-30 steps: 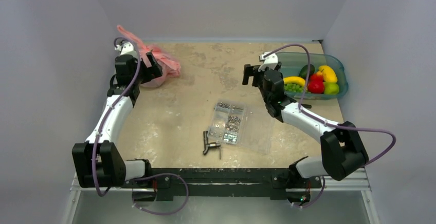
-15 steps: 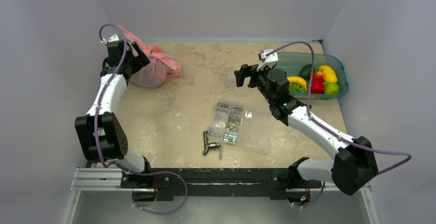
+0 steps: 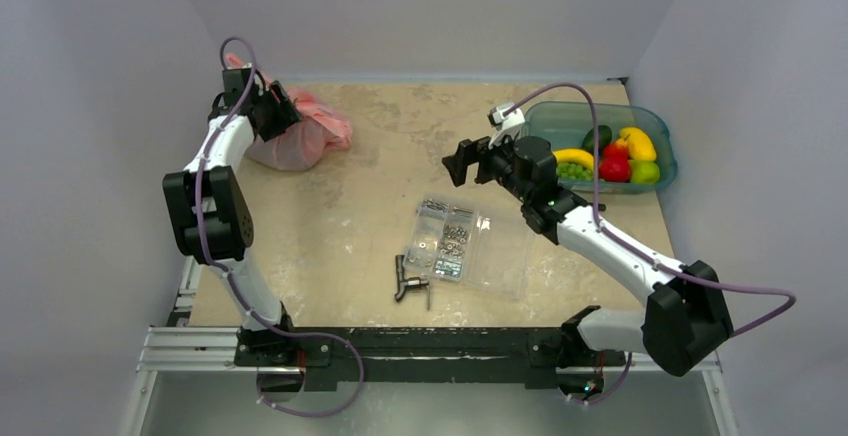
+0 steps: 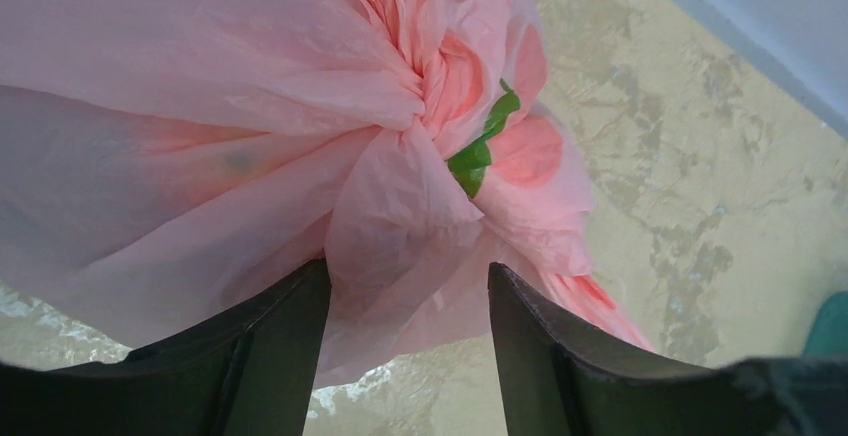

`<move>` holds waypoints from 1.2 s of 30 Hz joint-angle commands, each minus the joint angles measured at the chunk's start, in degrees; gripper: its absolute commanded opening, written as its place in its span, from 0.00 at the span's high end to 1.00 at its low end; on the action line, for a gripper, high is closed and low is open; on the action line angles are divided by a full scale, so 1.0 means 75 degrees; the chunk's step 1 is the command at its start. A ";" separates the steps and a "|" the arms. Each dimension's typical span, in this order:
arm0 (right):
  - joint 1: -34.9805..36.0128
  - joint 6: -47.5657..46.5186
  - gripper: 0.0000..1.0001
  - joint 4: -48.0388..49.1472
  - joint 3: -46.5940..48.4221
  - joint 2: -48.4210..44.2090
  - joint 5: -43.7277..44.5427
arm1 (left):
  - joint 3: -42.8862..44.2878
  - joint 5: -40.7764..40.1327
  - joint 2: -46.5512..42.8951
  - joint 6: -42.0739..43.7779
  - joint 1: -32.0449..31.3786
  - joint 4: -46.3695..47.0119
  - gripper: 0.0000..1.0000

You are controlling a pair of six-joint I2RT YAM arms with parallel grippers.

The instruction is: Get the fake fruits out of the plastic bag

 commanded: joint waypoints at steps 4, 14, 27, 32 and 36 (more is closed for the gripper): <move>-0.0012 0.0691 0.01 0.0059 -0.0151 -0.0058 -0.0676 | 0.0651 0.0550 0.0309 0.0027 0.0052 -0.0768 0.67; -0.0011 0.1586 0.01 -0.0114 -0.0115 0.0198 -0.0304 | 0.0947 0.1876 0.0726 -0.0727 -0.0696 -0.1089 1.00; 0.0011 0.1862 0.01 -0.0366 0.0429 0.0850 -0.0163 | 0.0422 0.1924 0.0236 -0.1000 -0.3047 -0.0990 1.00; 0.0020 0.1900 0.01 -0.0512 0.0635 0.1108 -0.0151 | 0.0497 0.2085 0.0320 -0.1206 -0.3648 -0.1167 1.00; 0.0035 0.1954 0.01 -0.0820 0.1072 0.1425 -0.0086 | 0.0407 0.2090 0.0102 -0.1325 -0.3658 -0.1137 1.00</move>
